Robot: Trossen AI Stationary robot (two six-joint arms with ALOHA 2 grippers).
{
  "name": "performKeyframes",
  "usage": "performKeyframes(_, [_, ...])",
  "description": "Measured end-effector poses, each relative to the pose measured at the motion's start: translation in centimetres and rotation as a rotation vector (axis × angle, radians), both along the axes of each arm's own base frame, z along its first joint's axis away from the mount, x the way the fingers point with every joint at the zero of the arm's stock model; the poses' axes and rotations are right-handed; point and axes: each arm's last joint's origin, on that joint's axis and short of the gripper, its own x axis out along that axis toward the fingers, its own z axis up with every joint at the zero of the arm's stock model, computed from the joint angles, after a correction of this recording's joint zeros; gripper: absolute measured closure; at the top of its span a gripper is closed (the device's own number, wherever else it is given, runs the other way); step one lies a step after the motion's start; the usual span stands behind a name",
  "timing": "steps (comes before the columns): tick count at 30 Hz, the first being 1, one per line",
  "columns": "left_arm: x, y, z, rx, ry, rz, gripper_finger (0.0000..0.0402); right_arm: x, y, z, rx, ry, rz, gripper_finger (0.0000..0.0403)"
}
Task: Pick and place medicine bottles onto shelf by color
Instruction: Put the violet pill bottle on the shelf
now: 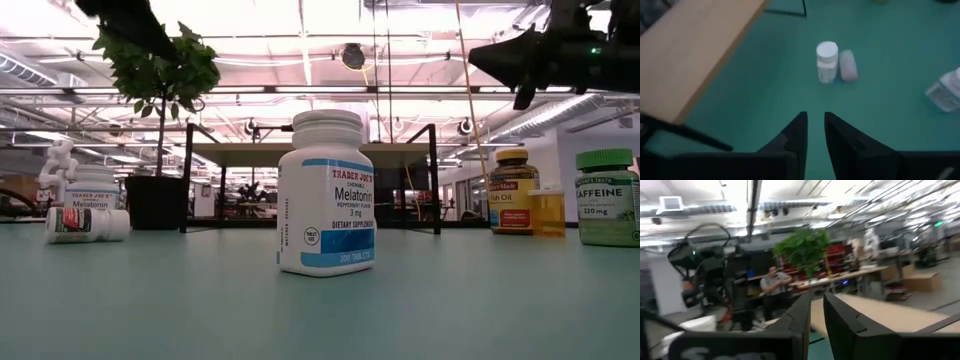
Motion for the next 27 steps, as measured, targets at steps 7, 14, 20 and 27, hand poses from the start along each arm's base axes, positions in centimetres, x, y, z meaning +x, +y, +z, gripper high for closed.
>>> performKeyframes(7, [1.3,-2.1,2.3,-0.064,0.045,0.020,0.0334,0.5,-0.3,-0.7,0.026,0.065,-0.068,0.0355])
performKeyframes(14, [2.2,-1.9,2.1,-0.085,0.042,0.074,0.0334,0.9,-0.3,-1.1,-0.026,0.126,-0.080,0.0347])
performKeyframes(20, [1.9,-0.5,2.3,-0.305,0.110,0.112,0.0317,1.1,-0.3,-1.1,-0.056,0.129,-0.066,0.0293])
performKeyframes(27, [0.0,0.3,1.6,-0.757,0.391,0.383,0.0259,1.0,-0.4,-0.7,-0.081,0.102,-0.107,0.0227])
